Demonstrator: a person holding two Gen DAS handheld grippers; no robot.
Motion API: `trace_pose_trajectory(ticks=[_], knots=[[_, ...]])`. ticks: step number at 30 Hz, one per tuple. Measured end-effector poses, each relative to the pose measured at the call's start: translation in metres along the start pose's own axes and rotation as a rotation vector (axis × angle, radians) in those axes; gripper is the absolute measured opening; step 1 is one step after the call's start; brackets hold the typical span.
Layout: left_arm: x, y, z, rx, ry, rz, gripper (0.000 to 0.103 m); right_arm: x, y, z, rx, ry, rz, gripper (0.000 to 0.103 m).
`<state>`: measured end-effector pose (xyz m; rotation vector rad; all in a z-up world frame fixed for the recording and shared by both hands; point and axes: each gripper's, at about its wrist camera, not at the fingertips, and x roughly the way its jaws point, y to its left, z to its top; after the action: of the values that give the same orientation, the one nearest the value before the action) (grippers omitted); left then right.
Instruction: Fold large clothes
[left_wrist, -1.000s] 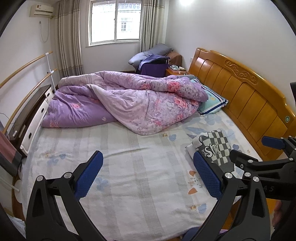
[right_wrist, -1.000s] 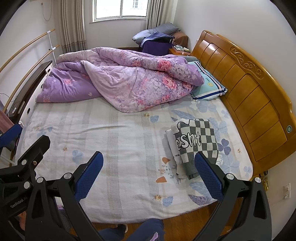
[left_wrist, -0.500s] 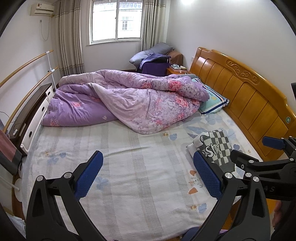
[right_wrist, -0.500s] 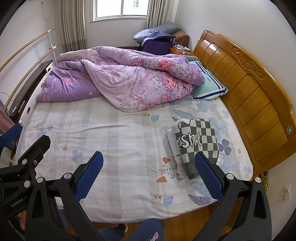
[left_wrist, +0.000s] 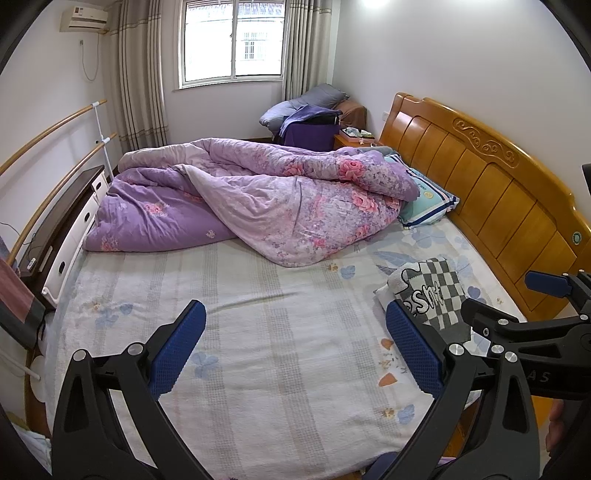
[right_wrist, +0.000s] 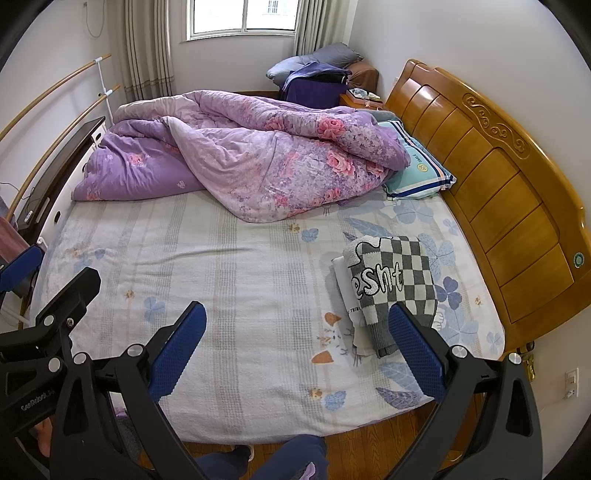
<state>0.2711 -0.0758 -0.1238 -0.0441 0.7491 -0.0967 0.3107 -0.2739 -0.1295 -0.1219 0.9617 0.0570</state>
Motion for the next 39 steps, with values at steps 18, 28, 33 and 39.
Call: trace_pose_trajectory(ticks=[18, 28, 33, 39], knots=[[0.001, 0.0, 0.002, 0.002, 0.002, -0.002, 0.098, 0.001, 0.0, 0.004, -0.005, 0.003, 0.002, 0.095], [0.004, 0.008, -0.004, 0.006, 0.018, -0.005, 0.098, 0.012, -0.008, -0.002, -0.008, 0.012, 0.01, 0.095], [0.006, 0.009, -0.008, 0.012, 0.021, 0.008, 0.098, 0.018, -0.015, -0.005, -0.024, 0.02, 0.026, 0.095], [0.01, 0.004, -0.01, -0.006, 0.031, 0.023, 0.098, 0.025, -0.026, 0.001, -0.056, 0.024, 0.052, 0.095]])
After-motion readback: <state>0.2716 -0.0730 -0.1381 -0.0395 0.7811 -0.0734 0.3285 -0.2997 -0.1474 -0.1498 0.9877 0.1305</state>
